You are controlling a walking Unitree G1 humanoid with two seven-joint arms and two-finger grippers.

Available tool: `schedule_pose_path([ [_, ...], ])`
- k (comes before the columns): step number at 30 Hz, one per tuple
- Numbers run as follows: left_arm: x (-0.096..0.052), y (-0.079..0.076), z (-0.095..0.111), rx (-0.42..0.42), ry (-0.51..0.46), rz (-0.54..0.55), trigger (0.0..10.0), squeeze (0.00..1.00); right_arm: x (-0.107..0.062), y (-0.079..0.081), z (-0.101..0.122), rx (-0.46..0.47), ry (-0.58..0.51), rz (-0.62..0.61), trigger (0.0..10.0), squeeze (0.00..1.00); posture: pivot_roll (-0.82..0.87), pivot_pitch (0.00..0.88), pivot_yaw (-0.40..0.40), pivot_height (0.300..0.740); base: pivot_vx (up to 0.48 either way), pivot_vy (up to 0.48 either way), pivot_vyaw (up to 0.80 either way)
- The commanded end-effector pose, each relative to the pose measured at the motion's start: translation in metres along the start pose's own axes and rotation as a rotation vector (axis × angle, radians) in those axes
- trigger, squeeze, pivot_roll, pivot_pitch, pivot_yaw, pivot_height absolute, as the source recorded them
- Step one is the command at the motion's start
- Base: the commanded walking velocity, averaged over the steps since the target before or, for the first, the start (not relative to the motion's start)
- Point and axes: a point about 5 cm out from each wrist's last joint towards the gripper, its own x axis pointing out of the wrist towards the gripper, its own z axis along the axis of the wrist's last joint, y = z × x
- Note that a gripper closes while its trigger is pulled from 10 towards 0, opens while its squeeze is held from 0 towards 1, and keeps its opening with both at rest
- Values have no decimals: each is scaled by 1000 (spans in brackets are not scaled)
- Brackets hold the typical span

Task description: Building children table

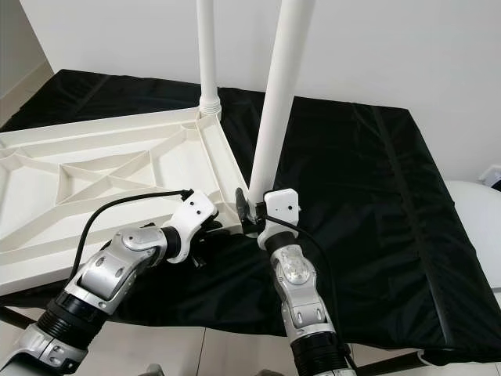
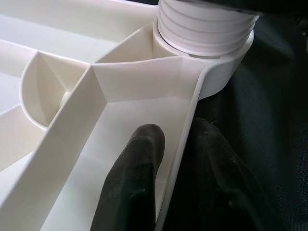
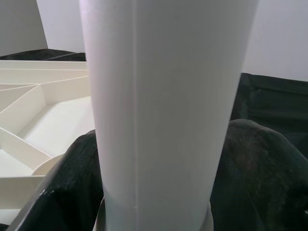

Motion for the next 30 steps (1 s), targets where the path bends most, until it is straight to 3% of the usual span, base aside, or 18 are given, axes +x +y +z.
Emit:
schedule_pose_path([
  [1, 1, -5, 6, 24, -18, -54, 10000, 0, -1, 1, -1, -1, 4, 9, 10000, 0, 45, 20, -47, 740, 0, 0, 0],
  [7, 1, -5, 7, 24, -19, -53, 10000, 0, 0, -1, -1, 11, 1, 44, 10000, 0, 43, 19, -46, 740, 0, 0, 0],
  [18, 1, -4, 7, 26, -18, -54, 10000, 0, 0, -25, 0, 11, 2, 95, 10000, 0, 38, 16, -45, 740, 0, 0, 0],
  [22, 1, -4, 7, 26, -19, -55, 10000, 0, 0, -27, 0, 17, 0, 113, 10000, 0, 38, 15, -45, 740, 0, 0, 0],
  [30, 2, -5, 7, 30, -19, -59, 10000, 0, 1, -37, 3, 48, 5, 289, 10000, 0, 35, 12, -40, 740, 0, 0, 0],
])
